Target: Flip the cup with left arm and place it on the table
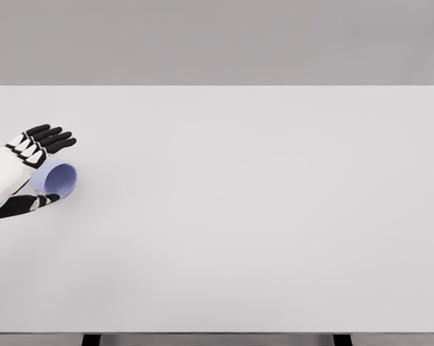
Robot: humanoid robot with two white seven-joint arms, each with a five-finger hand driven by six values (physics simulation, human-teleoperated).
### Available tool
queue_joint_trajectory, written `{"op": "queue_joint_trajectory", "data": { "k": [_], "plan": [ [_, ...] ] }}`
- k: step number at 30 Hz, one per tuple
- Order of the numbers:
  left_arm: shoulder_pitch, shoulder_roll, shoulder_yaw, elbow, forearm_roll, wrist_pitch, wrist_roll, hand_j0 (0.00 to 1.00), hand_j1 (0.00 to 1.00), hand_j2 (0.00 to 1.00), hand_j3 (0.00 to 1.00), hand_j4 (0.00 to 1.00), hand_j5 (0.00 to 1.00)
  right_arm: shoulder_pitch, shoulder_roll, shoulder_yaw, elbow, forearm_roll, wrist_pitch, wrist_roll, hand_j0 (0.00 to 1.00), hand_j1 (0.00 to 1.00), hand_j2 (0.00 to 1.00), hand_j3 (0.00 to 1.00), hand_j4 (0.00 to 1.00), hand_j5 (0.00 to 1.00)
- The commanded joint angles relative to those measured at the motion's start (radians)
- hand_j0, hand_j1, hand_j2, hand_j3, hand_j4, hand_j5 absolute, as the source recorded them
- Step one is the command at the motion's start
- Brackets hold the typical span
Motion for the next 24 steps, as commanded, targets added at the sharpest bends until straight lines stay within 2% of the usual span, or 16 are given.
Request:
{"op": "queue_joint_trajectory", "data": {
  "k": [1,5,8,10,11,15,17,20,24],
  "plan": [
    [0.0,0.003,-0.004,-0.001,0.006,-0.001,0.001,1.0,1.0,1.0,1.0,1.0,1.0,0.0,0.0,0.008,0.0,0.002,-0.001,-0.003,1.0,1.0,1.0,1.0,1.0,1.0],
    [0.0,0.009,-0.002,0.002,-0.009,-0.001,0.001,1.0,1.0,1.0,1.0,1.0,1.0,0.0,0.0,0.002,0.003,0.002,0.0,-0.003,1.0,1.0,1.0,1.0,1.0,1.0],
    [-0.003,0.081,0.001,0.013,-0.022,-0.001,0.001,1.0,1.0,1.0,1.0,1.0,1.0,0.0,0.0,0.0,0.003,0.002,0.0,-0.004,1.0,1.0,1.0,1.0,1.0,1.0],
    [-0.011,0.15,0.001,0.056,-0.022,-0.001,0.001,1.0,1.0,1.0,1.0,1.0,1.0,0.0,0.0,0.0,0.003,0.002,0.0,-0.004,1.0,1.0,1.0,1.0,1.0,1.0],
    [-0.023,0.17,0.001,0.101,-0.022,-0.001,0.001,1.0,1.0,1.0,1.0,1.0,1.0,0.0,0.0,0.0,0.003,0.002,0.0,-0.003,1.0,1.0,1.0,1.0,1.0,1.0],
    [-0.12,0.198,-0.005,0.217,-0.02,-0.001,0.001,1.0,1.0,1.0,1.0,1.0,1.0,0.0,0.0,0.0,0.003,0.002,0.0,-0.003,1.0,1.0,1.0,1.0,1.0,1.0],
    [-0.146,0.201,-0.007,0.278,-0.014,-0.001,-0.001,1.0,1.0,1.0,1.0,1.0,1.0,0.0,0.0,0.0,0.003,0.002,0.0,-0.003,1.0,1.0,1.0,1.0,1.0,1.0],
    [-0.204,0.207,-0.008,0.339,-0.009,-0.001,-0.079,1.0,1.0,1.0,1.0,1.0,1.0,0.0,0.0,0.0,0.003,0.002,0.0,-0.004,1.0,1.0,1.0,1.0,1.0,1.0],
    [-0.233,0.167,-0.021,0.329,0.014,-0.001,-0.291,1.0,1.0,1.0,1.0,1.0,1.0,0.0,0.0,0.0,0.003,0.002,0.0,-0.003,1.0,1.0,1.0,1.0,1.0,1.0]
  ]
}}
